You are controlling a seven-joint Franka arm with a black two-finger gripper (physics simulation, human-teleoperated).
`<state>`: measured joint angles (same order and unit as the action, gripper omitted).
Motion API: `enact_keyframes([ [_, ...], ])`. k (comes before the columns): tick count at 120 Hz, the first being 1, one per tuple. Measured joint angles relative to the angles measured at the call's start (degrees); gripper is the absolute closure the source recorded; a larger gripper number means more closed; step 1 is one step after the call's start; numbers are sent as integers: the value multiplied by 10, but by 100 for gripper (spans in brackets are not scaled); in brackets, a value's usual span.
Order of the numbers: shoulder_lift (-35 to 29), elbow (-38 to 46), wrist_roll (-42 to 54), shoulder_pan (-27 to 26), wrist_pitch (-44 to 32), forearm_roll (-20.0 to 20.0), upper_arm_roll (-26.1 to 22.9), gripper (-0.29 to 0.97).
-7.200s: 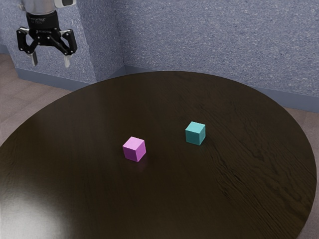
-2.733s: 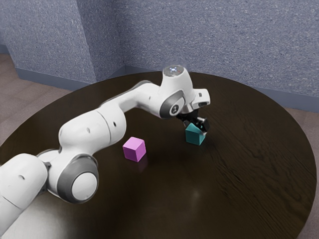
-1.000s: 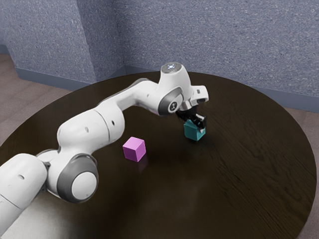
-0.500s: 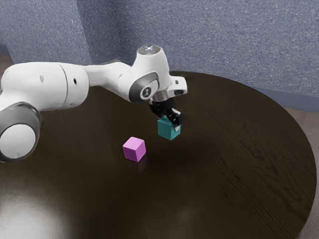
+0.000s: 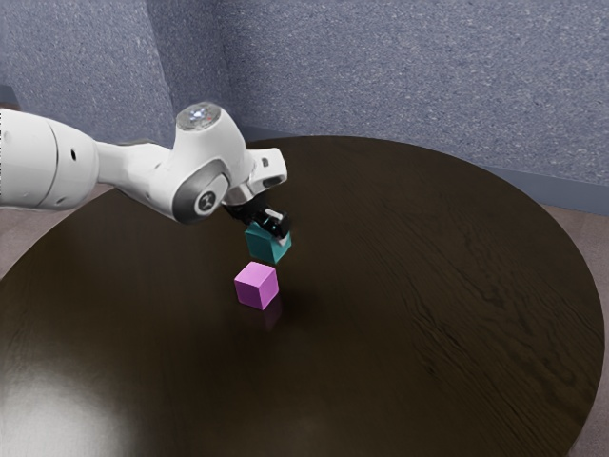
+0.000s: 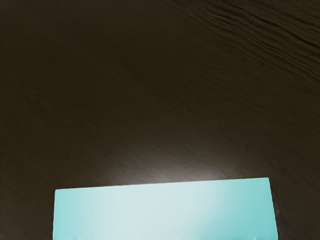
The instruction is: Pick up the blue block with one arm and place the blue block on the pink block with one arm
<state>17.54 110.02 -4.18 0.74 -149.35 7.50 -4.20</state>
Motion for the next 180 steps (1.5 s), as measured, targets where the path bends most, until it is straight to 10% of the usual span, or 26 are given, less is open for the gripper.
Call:
enact_keyframes([
  [180,6,44,76,33,-26,-1,-6,33],
])
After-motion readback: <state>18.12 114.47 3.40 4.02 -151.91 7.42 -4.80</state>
